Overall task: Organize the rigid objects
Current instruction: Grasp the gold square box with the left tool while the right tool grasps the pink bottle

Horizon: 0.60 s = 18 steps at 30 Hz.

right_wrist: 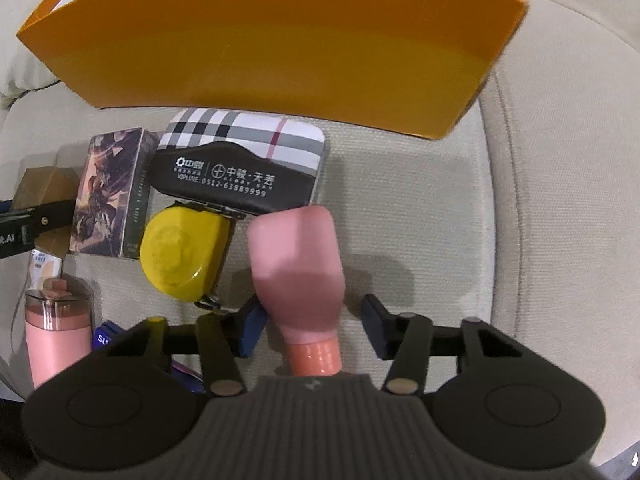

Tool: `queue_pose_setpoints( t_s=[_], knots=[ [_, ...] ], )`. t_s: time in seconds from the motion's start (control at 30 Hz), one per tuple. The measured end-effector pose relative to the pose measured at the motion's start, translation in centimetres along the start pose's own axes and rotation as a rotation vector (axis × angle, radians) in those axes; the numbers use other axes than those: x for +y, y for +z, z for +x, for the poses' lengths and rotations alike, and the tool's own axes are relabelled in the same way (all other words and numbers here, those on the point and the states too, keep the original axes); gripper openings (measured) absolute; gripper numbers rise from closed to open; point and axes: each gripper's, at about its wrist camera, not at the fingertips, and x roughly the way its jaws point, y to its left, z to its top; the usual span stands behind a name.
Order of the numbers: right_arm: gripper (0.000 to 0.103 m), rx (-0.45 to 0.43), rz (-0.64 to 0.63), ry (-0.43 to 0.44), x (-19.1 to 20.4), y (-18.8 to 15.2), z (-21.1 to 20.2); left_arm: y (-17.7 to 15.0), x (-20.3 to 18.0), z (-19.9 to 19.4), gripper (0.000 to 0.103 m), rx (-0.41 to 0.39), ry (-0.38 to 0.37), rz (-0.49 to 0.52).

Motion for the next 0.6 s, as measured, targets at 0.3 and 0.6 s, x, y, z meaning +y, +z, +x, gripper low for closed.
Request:
queue_pose_setpoints(
  t_s=[0.3,0.6],
  knots=[
    [0.046,-0.032,-0.006,-0.001,0.7,0.9,-0.3,0.2,0.6,0.4,0.070,0.004,-0.016,-0.036],
    [0.045,-0.028,-0.012,-0.008,1.0,0.3,-0.6,-0.1,1.7,-0.1,0.069,-0.008,-0.012,-0.075]
  ],
)
